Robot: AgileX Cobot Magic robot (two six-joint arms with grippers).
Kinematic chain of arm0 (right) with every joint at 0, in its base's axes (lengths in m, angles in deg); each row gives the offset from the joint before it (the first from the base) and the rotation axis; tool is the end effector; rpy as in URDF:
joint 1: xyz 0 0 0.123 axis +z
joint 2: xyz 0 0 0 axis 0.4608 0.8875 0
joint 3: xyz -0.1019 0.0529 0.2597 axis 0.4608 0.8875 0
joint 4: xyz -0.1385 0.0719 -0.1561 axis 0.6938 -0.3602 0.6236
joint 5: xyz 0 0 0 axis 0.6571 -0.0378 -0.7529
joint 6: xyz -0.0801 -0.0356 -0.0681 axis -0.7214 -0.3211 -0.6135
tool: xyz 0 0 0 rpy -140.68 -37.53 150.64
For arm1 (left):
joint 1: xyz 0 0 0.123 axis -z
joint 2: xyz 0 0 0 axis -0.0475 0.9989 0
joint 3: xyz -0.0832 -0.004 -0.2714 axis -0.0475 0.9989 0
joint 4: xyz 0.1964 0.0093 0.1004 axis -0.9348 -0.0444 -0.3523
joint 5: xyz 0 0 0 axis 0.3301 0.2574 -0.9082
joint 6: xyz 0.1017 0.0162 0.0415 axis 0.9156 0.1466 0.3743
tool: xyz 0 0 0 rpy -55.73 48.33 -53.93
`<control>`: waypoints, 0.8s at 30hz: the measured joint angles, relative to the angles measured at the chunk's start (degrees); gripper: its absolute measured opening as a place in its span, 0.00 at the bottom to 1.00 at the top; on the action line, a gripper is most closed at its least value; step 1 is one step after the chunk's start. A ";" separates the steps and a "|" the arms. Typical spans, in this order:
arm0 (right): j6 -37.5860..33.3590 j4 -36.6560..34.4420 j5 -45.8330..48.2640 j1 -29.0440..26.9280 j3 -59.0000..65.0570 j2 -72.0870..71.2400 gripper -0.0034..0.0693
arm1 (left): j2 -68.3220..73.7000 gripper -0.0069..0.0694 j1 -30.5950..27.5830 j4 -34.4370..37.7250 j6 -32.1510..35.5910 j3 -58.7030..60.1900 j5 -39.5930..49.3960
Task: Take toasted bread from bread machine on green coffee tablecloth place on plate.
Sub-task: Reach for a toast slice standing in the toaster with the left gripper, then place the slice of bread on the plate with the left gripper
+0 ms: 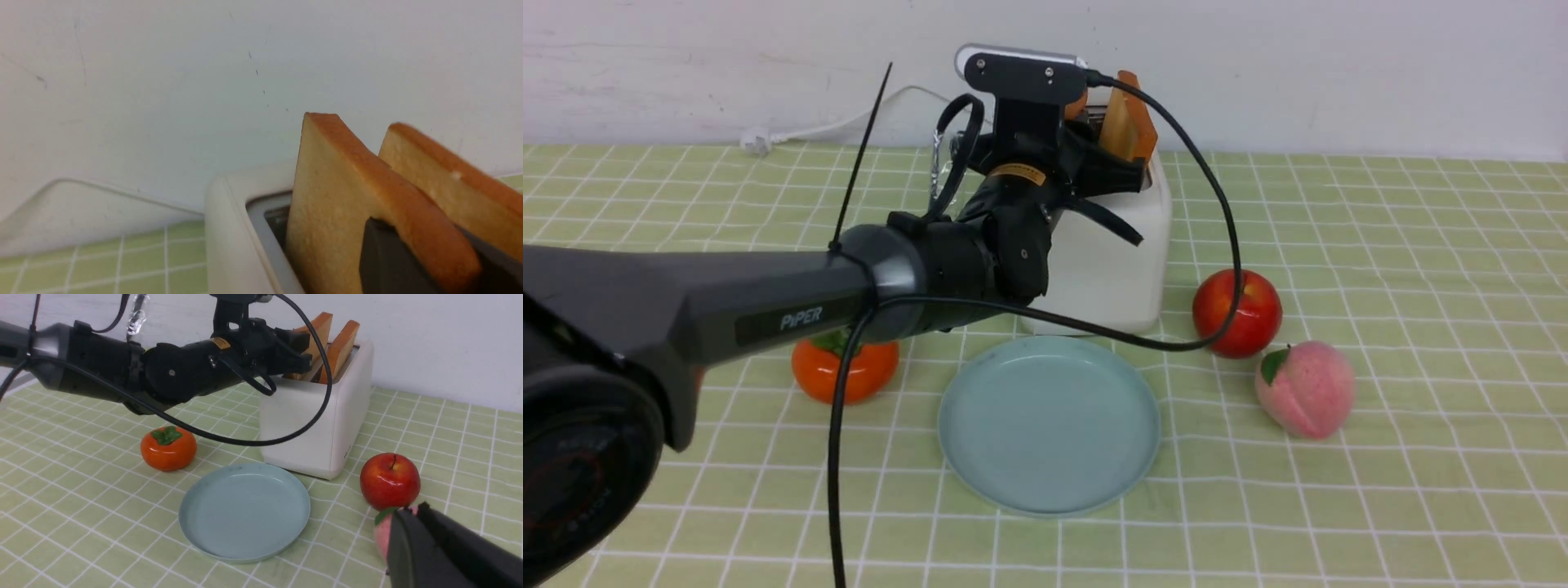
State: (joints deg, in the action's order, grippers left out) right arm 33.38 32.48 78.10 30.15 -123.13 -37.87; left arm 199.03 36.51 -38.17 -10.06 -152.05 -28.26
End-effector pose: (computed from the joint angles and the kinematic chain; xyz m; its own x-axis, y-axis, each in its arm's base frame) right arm 0.0454 0.0481 0.3353 -0.1912 -0.0009 -0.9816 -0.4468 0.8905 0.0862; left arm 0.4193 -0.2344 0.2807 0.0260 -0.0320 -0.9991 0.2345 0.9718 -0.0250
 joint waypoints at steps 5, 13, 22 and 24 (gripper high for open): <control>-0.80 -0.18 -0.73 0.00 0.00 0.00 0.07 | -6.96 0.23 0.06 -0.03 2.43 0.00 0.05; -0.99 -1.47 -1.03 0.00 0.00 0.00 0.07 | -23.55 0.23 0.06 0.89 2.63 -0.05 20.12; -1.04 -1.60 -0.55 0.00 0.00 -0.74 0.07 | -31.57 0.23 -2.91 1.32 -7.81 1.55 69.88; -1.04 -1.70 0.23 0.00 0.00 -1.61 0.07 | -31.71 0.23 -4.57 1.06 -9.88 3.92 72.98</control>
State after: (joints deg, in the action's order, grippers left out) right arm 32.34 30.77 78.32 30.15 -123.13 -39.48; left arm 167.32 31.94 -37.11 -19.94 -148.12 44.72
